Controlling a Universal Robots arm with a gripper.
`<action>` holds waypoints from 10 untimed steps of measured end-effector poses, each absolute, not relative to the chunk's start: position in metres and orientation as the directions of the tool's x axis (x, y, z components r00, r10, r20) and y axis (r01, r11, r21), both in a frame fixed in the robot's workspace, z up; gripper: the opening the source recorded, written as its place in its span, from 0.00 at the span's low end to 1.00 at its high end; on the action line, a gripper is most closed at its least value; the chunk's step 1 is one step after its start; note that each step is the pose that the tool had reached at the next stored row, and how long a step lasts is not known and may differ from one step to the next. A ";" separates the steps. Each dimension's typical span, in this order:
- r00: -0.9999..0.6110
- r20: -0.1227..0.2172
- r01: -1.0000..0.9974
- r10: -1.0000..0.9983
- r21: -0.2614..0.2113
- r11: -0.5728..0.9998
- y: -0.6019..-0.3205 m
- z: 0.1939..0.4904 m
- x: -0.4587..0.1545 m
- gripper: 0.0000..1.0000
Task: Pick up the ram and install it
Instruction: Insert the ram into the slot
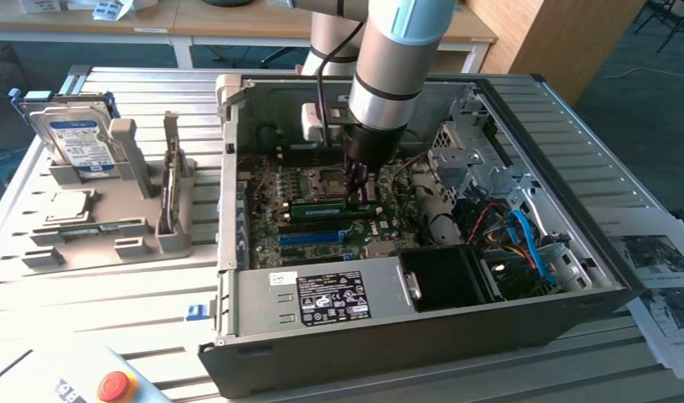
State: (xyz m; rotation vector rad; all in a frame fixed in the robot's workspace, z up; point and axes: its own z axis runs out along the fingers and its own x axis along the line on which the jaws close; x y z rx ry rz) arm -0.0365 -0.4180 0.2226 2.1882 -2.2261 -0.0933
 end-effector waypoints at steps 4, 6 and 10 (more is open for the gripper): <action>-0.018 -0.029 -0.998 -0.999 0.056 0.016 -0.418 0.223 -0.037 0.12; -0.018 -0.029 -0.998 -0.999 0.056 0.016 -0.418 0.223 -0.037 0.12; -0.018 -0.029 -0.998 -0.999 0.056 0.016 -0.418 0.223 -0.037 0.19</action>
